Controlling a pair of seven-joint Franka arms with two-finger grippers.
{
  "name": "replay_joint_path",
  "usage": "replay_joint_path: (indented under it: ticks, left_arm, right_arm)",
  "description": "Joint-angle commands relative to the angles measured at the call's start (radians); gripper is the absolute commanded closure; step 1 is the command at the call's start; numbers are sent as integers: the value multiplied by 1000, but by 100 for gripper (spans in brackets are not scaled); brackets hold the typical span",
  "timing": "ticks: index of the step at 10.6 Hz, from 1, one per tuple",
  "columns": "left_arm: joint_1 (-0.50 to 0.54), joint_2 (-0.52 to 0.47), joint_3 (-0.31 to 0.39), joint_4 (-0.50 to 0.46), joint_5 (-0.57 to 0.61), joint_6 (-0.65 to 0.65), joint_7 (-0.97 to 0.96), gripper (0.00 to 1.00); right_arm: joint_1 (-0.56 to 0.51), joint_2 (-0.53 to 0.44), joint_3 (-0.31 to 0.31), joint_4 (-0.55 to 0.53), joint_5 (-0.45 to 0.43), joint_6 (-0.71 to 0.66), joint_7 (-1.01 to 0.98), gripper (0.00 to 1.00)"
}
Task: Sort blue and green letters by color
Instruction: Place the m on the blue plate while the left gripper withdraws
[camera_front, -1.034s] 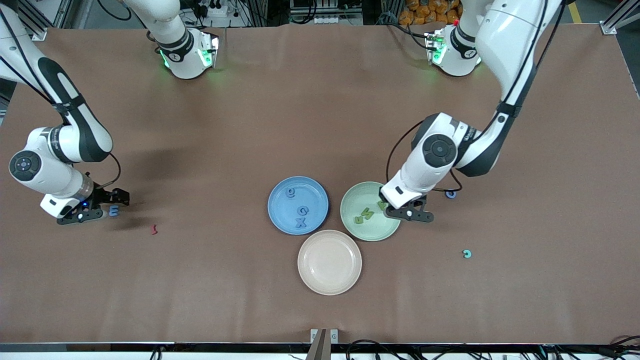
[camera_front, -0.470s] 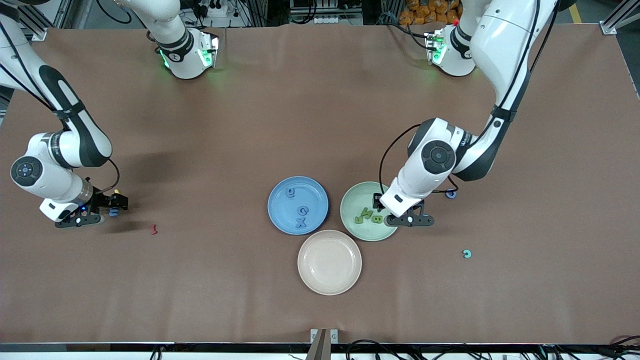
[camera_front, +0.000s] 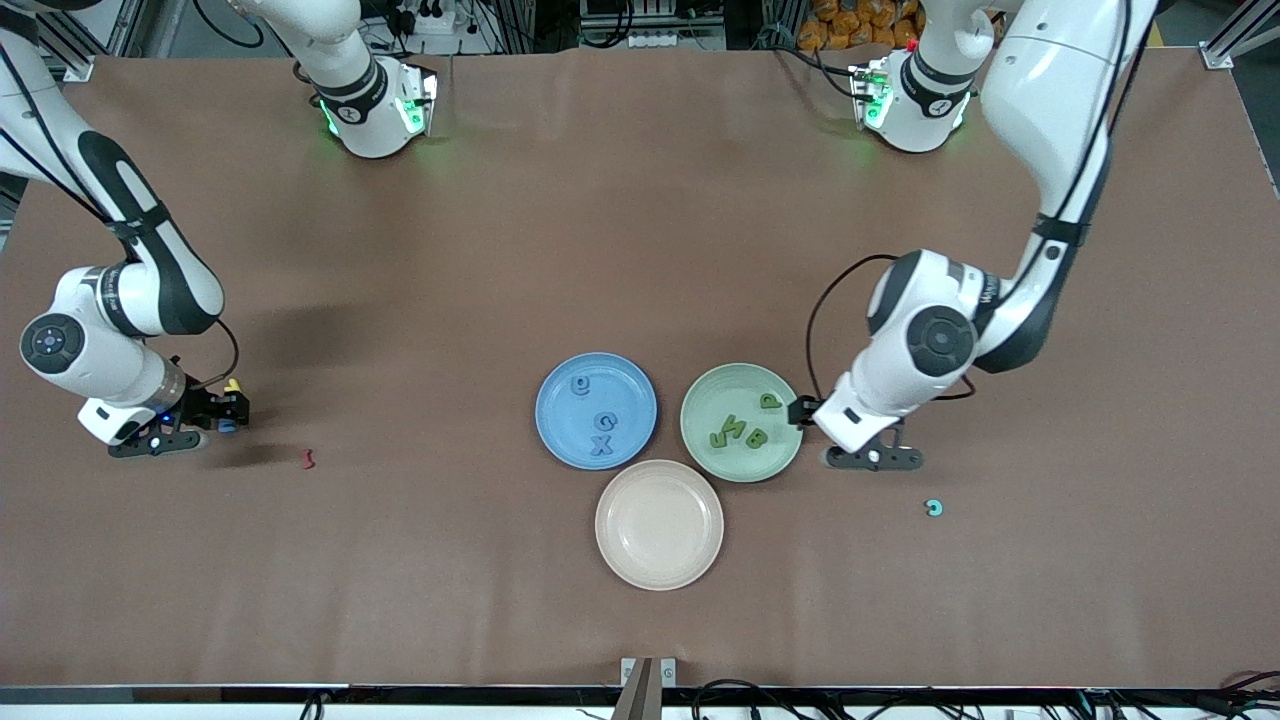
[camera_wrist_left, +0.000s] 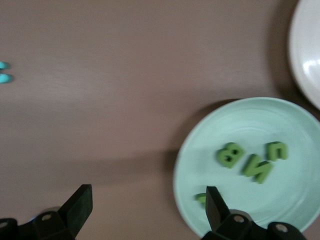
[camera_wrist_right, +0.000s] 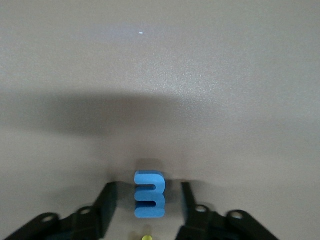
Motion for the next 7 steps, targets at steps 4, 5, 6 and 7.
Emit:
replay_joint_path:
  ticks: [4, 5, 6, 7]
  left_arm:
    - [200, -106, -5, -54, 118, -90, 266, 0]
    - [235, -138, -3, -81, 118, -93, 311, 0]
    - [259, -171, 1, -108, 118, -104, 346, 0]
    - [267, -207, 20, -132, 118, -121, 360, 0]
  right_arm:
    - [48, 4, 10, 12, -10, -23, 196, 100]
    - [75, 0, 27, 18, -8, -84, 267, 100]
    - [77, 0, 89, 39, -7, -147, 356, 100]
    - [76, 5, 148, 61, -7, -219, 468, 100]
